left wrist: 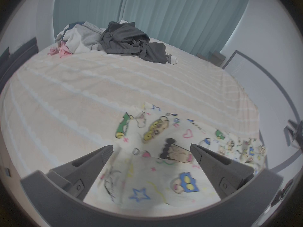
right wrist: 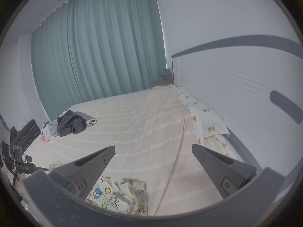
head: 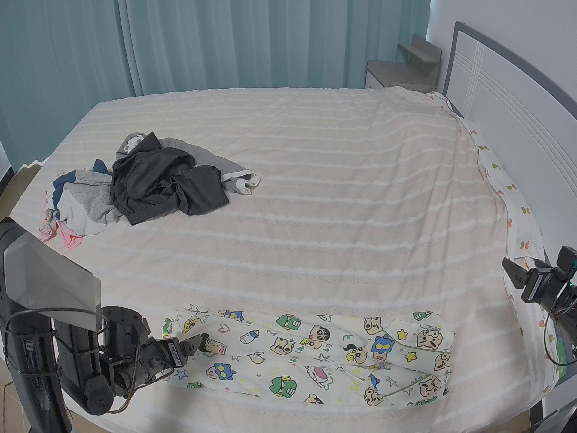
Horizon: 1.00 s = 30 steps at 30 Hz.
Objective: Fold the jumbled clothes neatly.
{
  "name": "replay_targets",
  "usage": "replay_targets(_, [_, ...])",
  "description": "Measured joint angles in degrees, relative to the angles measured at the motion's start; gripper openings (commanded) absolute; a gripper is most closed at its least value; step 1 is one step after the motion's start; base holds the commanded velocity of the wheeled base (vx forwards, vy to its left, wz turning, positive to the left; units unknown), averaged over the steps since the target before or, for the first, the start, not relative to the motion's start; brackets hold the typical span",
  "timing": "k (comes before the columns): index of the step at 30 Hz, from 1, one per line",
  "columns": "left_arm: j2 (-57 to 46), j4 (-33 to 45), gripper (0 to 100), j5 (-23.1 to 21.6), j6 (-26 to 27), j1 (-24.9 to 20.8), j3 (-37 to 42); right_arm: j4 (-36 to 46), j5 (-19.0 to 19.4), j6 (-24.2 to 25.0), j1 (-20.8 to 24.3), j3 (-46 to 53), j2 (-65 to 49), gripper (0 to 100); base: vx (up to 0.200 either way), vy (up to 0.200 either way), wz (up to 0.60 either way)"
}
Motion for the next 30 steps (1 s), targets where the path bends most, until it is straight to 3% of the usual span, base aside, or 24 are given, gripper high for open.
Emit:
replay_targets(6, [4.0,1.1,100,-0.3,8.8,4.2,-3.5,0.1,-0.4,-1.2,-0.7,1.2,-5.3,100,0.0,0.0,0.0])
replay_targets(9, [5.3,2.0,100,-1.2,9.4,5.3,-6.2,0.1,-0.4,-1.8,-0.8,2.3,-7.2,100,0.0,0.0,0.0])
replay_targets(16, [6.6,4.1,100,-8.4,9.6,6.0,-10.7,0.4,0.1,-2.5,-1.0,3.6,-9.1,100,0.0,0.0,0.0])
replay_targets(30, [8.4,9.6,100,-9.1,16.5,5.9,-14.7,0.5,0.1,-3.7,-0.4,4.9,-9.5,100,0.0,0.0,0.0])
